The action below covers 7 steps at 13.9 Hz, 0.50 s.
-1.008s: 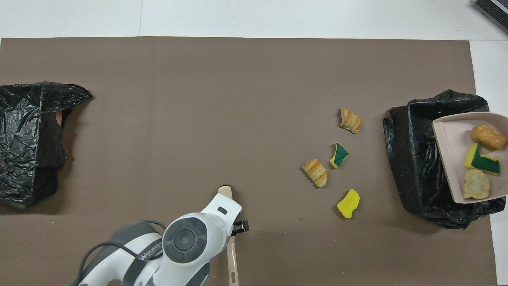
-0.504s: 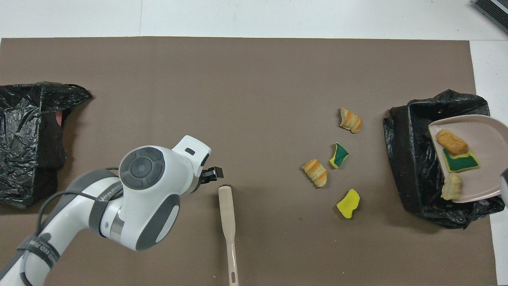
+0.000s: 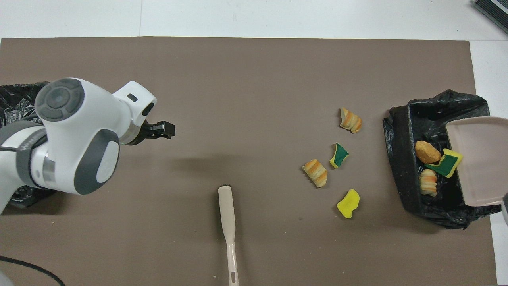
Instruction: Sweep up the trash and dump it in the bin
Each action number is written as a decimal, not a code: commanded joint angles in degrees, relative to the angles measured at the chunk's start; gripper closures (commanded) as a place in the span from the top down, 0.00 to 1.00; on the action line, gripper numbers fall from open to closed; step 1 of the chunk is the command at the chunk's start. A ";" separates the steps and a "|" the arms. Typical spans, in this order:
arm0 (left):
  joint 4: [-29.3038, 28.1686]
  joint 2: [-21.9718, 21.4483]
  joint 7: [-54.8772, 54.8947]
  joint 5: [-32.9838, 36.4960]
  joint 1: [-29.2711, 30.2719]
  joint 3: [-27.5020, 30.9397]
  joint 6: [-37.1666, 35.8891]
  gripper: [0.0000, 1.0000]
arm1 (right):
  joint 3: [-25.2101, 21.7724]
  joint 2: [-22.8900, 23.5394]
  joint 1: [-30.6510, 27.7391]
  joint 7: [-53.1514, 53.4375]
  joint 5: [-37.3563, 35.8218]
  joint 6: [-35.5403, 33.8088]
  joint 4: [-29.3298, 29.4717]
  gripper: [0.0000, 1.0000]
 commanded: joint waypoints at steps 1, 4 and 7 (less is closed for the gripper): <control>6.06 0.50 8.16 -0.20 5.52 -0.62 -7.28 1.00 | 1.78 -1.27 0.82 1.94 -0.46 -5.22 2.24 0.00; 8.71 -0.20 16.18 -1.00 10.53 -0.54 -12.39 1.00 | 5.12 -0.83 1.88 11.75 3.31 -11.63 4.79 0.00; 8.71 -2.31 20.24 -0.82 13.79 -0.10 -13.89 1.00 | 7.15 -0.03 3.90 22.12 11.21 -16.74 6.90 0.00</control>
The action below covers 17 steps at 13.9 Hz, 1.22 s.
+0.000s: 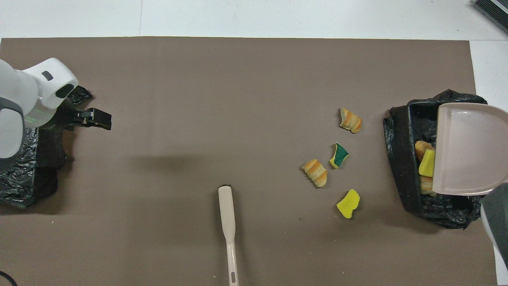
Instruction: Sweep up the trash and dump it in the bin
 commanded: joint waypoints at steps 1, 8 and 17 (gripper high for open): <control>0.75 -1.77 2.07 -0.36 2.12 -0.21 -2.71 1.00 | 0.91 1.24 1.81 10.13 6.80 -4.23 2.76 0.00; 7.16 -6.60 6.46 2.62 3.00 1.37 -15.36 1.00 | 1.44 5.62 8.13 35.71 26.40 -4.15 9.26 0.00; 5.94 -8.80 6.37 2.89 2.91 1.28 -15.64 1.00 | 1.35 31.44 25.52 84.38 31.70 -3.89 34.55 0.00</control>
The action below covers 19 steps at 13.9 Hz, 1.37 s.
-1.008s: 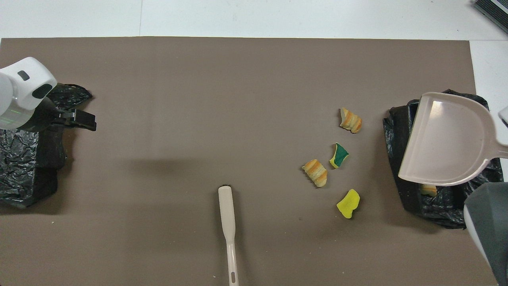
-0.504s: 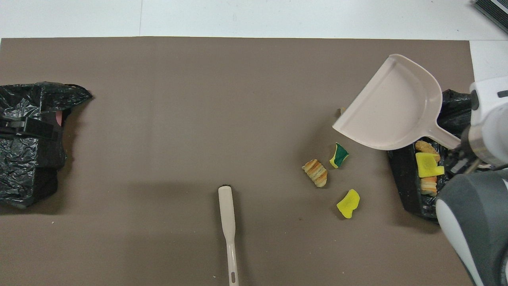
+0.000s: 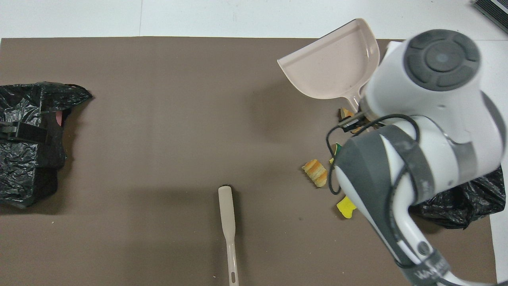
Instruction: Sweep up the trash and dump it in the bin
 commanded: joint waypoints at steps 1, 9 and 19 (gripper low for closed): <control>-0.44 -0.69 0.17 0.91 0.35 -0.31 -0.83 1.00 | 0.02 10.65 5.04 14.14 1.95 -0.68 12.26 0.00; -0.44 -1.48 -0.27 0.64 -0.53 -0.92 -2.94 1.00 | 0.64 28.24 16.91 38.96 3.36 6.69 24.41 0.00; -3.87 -3.50 -0.63 0.20 -0.97 -1.10 -2.15 1.00 | 2.49 31.70 18.15 41.26 9.25 10.57 22.67 0.07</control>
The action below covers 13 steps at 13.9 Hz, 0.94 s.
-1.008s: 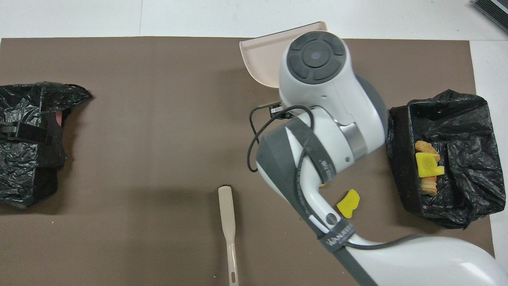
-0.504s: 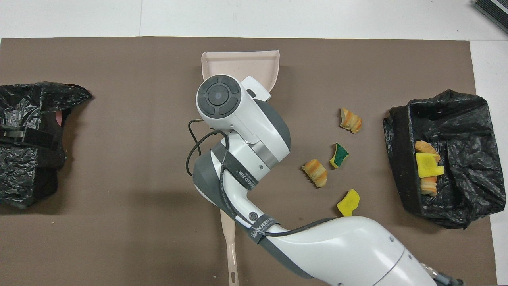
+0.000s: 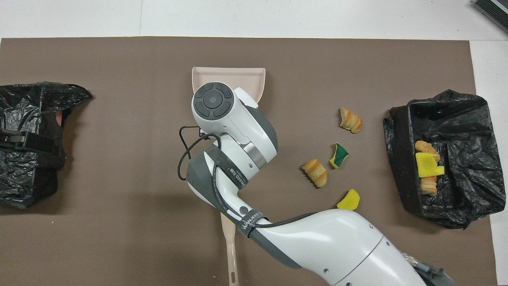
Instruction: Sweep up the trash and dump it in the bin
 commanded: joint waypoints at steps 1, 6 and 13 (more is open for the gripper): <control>-2.46 -1.93 -0.55 0.23 -1.56 0.24 0.16 1.00 | 0.39 -0.20 -0.10 0.65 1.95 0.66 -0.67 0.13; -2.55 -1.93 -0.55 0.23 -1.92 0.24 0.07 1.00 | 0.39 -1.08 -0.10 -0.68 1.69 -0.04 -2.09 0.54; -2.55 0.87 -1.07 0.15 -5.42 0.07 5.06 1.00 | 1.09 -17.66 0.08 -0.23 6.16 -2.15 -18.83 1.00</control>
